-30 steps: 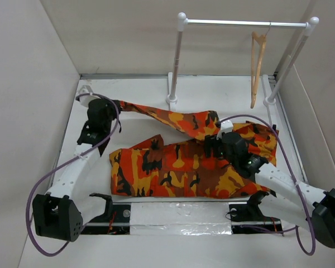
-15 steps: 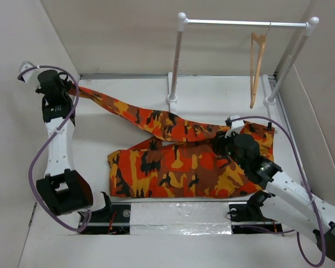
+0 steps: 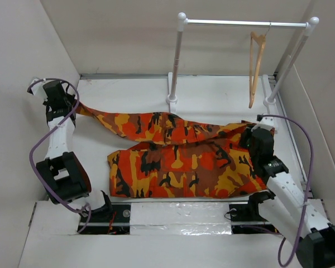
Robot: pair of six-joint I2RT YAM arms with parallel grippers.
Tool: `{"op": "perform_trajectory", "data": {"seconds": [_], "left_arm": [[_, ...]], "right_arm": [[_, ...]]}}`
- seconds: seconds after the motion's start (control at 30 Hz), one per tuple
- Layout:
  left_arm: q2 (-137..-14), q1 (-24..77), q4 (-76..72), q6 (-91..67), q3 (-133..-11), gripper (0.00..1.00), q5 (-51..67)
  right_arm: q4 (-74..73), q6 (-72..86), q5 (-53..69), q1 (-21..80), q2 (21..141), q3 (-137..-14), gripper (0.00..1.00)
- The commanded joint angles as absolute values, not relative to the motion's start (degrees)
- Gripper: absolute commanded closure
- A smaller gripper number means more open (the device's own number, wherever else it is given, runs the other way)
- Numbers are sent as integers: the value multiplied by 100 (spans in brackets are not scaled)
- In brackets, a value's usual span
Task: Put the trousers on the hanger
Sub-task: Flatten out the trousers at the center of the board.
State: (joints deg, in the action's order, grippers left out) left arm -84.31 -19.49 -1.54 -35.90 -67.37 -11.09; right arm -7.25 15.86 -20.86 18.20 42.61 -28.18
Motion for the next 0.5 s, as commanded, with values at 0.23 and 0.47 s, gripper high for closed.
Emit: {"op": "perform_trajectory", "data": {"seconds": [0.23, 0.47], "left_arm": [[-7945, -1969, -694, -4210, -6820, 100, -704], [-7682, -1969, -984, -4807, -7198, 100, -106]], "right_arm": [[421, 1327, -291, -158, 6511, -3533, 22], [941, 1503, 509, -650, 7962, -4103, 19]]}}
